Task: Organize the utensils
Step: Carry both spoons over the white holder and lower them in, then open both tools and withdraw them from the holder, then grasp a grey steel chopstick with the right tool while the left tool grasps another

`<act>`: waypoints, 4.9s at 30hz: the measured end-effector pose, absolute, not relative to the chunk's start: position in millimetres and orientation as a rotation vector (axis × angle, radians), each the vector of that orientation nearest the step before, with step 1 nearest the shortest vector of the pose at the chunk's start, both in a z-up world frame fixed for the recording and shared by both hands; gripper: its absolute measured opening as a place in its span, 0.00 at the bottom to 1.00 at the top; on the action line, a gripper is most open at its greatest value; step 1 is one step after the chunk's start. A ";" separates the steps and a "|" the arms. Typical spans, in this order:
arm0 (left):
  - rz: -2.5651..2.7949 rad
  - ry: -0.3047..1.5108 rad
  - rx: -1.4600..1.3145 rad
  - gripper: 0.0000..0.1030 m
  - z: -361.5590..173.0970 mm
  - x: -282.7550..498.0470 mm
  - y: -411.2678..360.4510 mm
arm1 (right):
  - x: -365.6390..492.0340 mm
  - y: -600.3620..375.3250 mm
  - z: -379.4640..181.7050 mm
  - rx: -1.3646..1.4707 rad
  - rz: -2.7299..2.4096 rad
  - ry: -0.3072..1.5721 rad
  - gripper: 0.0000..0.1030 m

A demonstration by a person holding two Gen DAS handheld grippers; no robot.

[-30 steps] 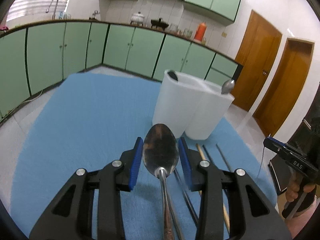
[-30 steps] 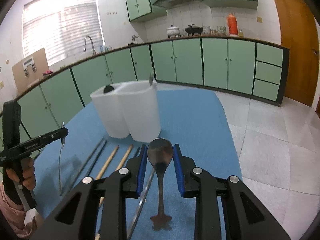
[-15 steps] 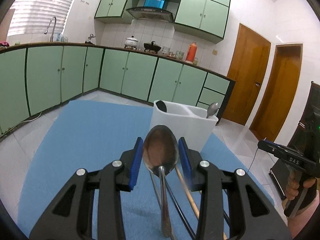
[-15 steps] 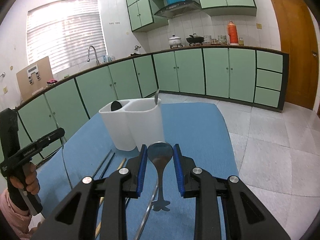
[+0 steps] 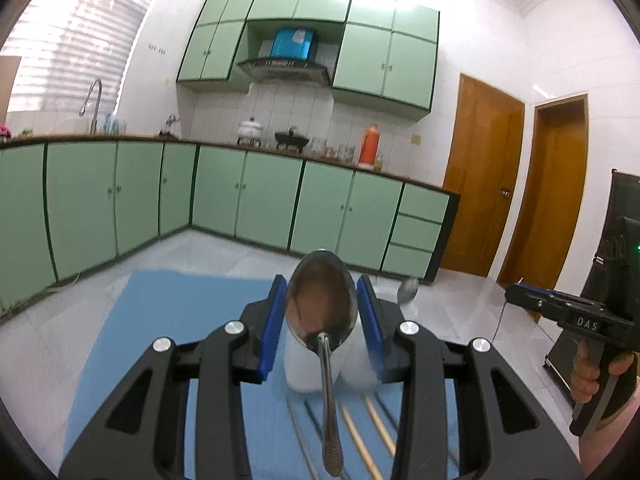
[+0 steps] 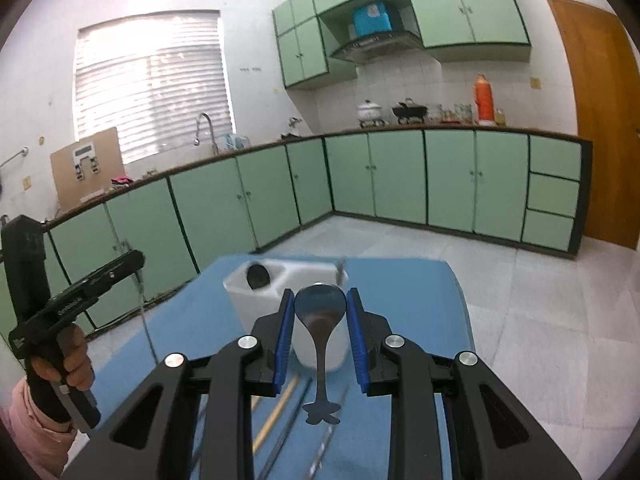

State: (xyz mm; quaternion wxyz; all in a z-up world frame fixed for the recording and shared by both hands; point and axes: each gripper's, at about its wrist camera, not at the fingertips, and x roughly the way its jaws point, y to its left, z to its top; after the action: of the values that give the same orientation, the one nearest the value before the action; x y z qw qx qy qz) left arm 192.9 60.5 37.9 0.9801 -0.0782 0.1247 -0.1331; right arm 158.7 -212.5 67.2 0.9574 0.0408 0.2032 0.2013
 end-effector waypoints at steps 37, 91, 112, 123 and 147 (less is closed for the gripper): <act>-0.249 0.235 -0.117 0.34 11.3 327.9 24.2 | 277.9 -160.5 44.8 0.136 0.425 0.448 0.25; -0.115 0.453 -0.030 0.93 -89.6 81.2 66.4 | 25.6 -177.4 -75.8 0.041 0.086 0.417 0.85; -0.078 0.468 -0.008 0.93 -112.2 45.8 54.4 | -12.9 -171.8 -109.7 0.033 0.130 0.461 0.51; -0.126 0.501 -0.005 0.73 -124.4 47.7 36.1 | -16.1 -164.4 -115.2 -0.019 0.123 0.459 0.27; -0.137 0.533 -0.027 0.10 -131.5 50.1 13.6 | -17.5 -158.1 -116.2 -0.065 0.131 0.449 0.12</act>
State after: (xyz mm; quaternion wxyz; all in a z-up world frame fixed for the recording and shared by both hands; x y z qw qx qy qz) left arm 50.1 13.6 -131.5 0.9622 -0.0134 0.2634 -0.0674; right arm -17.5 -158.1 -116.2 0.9722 -0.0320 0.2225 0.0650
